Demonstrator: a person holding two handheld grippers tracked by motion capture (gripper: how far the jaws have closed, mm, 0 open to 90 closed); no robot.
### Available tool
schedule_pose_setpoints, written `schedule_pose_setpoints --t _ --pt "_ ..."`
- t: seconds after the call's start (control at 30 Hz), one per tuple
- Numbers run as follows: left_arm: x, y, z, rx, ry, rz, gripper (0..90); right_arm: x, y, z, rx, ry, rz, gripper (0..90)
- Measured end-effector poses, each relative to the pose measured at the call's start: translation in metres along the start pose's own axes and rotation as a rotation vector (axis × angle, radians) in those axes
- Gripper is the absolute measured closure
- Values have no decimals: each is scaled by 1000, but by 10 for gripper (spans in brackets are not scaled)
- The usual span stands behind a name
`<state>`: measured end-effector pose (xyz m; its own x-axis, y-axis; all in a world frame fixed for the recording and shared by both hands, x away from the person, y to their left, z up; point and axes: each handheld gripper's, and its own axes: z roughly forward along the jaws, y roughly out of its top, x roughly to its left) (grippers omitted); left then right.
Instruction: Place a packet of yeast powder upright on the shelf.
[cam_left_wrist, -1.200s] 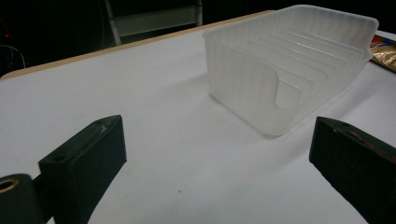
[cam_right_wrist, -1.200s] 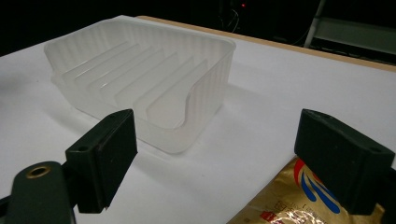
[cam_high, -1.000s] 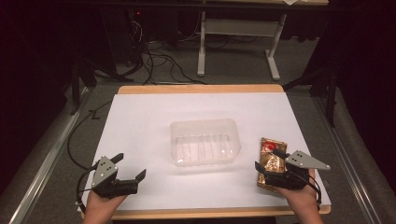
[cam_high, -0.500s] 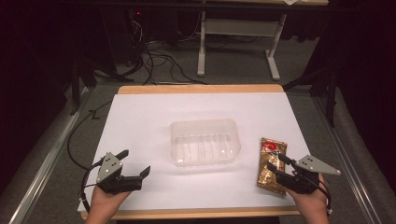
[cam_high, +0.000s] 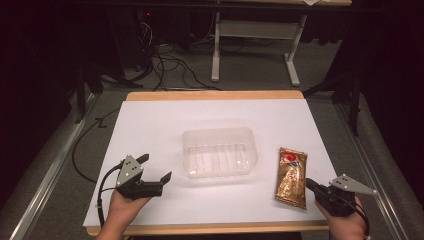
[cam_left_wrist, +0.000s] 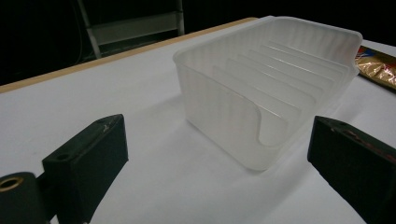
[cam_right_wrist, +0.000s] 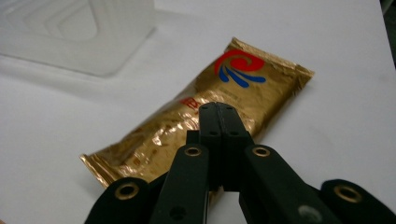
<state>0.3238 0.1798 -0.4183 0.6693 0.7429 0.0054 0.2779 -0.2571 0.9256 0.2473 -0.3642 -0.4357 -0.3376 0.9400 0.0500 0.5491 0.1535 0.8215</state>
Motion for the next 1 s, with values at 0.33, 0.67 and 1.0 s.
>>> schedule_pose_setpoints --t 0.33,0.67,1.0 --pt "-2 3 9 -8 -25 0 58 -4 -14 4 130 -32 28 900" --pt "-2 3 9 -9 -27 5 56 -10 -18 14 207 -37 47 900" --pt "0 1 2 -13 -15 2 56 -9 -16 29 241 -4 34 900"
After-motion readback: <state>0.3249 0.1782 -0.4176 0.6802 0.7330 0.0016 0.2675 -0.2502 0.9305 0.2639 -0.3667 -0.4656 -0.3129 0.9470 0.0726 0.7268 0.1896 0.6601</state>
